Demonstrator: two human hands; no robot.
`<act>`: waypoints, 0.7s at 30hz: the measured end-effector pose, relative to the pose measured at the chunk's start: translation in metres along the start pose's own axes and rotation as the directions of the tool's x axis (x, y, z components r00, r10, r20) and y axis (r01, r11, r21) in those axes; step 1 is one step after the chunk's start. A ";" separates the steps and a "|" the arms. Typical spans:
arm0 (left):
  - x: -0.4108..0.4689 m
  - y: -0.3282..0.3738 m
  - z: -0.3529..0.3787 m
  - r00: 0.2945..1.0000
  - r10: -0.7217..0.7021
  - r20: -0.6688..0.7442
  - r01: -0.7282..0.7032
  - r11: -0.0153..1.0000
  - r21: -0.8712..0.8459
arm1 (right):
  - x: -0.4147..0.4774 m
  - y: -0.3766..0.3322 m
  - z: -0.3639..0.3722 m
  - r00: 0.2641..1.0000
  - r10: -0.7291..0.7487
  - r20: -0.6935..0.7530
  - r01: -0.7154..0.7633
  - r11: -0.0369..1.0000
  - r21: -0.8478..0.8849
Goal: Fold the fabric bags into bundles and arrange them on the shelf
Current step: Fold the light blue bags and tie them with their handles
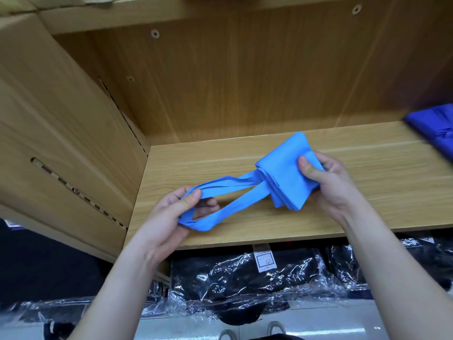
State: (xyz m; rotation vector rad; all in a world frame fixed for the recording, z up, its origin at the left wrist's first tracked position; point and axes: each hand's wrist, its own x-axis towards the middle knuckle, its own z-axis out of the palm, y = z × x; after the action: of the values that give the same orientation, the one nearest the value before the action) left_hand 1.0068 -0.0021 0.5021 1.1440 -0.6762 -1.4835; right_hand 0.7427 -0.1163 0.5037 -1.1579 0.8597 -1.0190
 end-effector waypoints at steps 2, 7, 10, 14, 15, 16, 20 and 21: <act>-0.002 0.000 0.004 0.997 -0.046 -0.055 0.045 0.999 -0.020 | 0.000 0.004 -0.002 1.000 -0.003 -0.002 0.003 0.999 0.032; -0.002 0.000 -0.003 0.979 0.149 -0.138 -0.182 0.943 -0.278 | -0.001 0.003 -0.009 0.999 0.024 -0.043 -0.024 1.000 0.008; -0.006 0.001 0.004 0.970 0.171 -0.173 -0.230 0.874 -0.428 | -0.001 0.011 -0.007 0.990 0.029 -0.137 -0.046 0.992 -0.116; -0.009 0.002 0.023 0.972 0.081 -0.223 -0.173 0.885 -0.432 | -0.001 0.021 0.001 0.967 0.021 -0.254 -0.057 0.989 -0.137; -0.008 0.002 0.023 0.964 0.048 -0.262 -0.158 0.896 -0.415 | -0.001 0.023 0.002 0.964 0.023 -0.265 -0.063 0.987 -0.144; -0.008 0.003 0.022 0.956 0.012 -0.294 -0.135 0.905 -0.404 | -0.001 0.024 0.003 0.962 0.026 -0.270 -0.069 0.986 -0.150; -0.011 0.003 0.008 0.938 0.009 -0.347 -0.009 1.000 0.002 | -0.004 0.019 0.001 0.972 0.039 -0.233 -0.076 0.986 -0.152; -0.013 0.001 0.005 0.916 0.117 -0.384 -0.027 0.973 0.231 | -0.004 0.017 0.000 0.974 0.039 -0.223 -0.074 0.986 -0.152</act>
State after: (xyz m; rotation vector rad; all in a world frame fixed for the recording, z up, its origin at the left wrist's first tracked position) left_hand 1.0021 0.0093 0.5082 1.5220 -0.6018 -1.0837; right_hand 0.7448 -0.1107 0.4872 -1.1617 1.1614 -1.0591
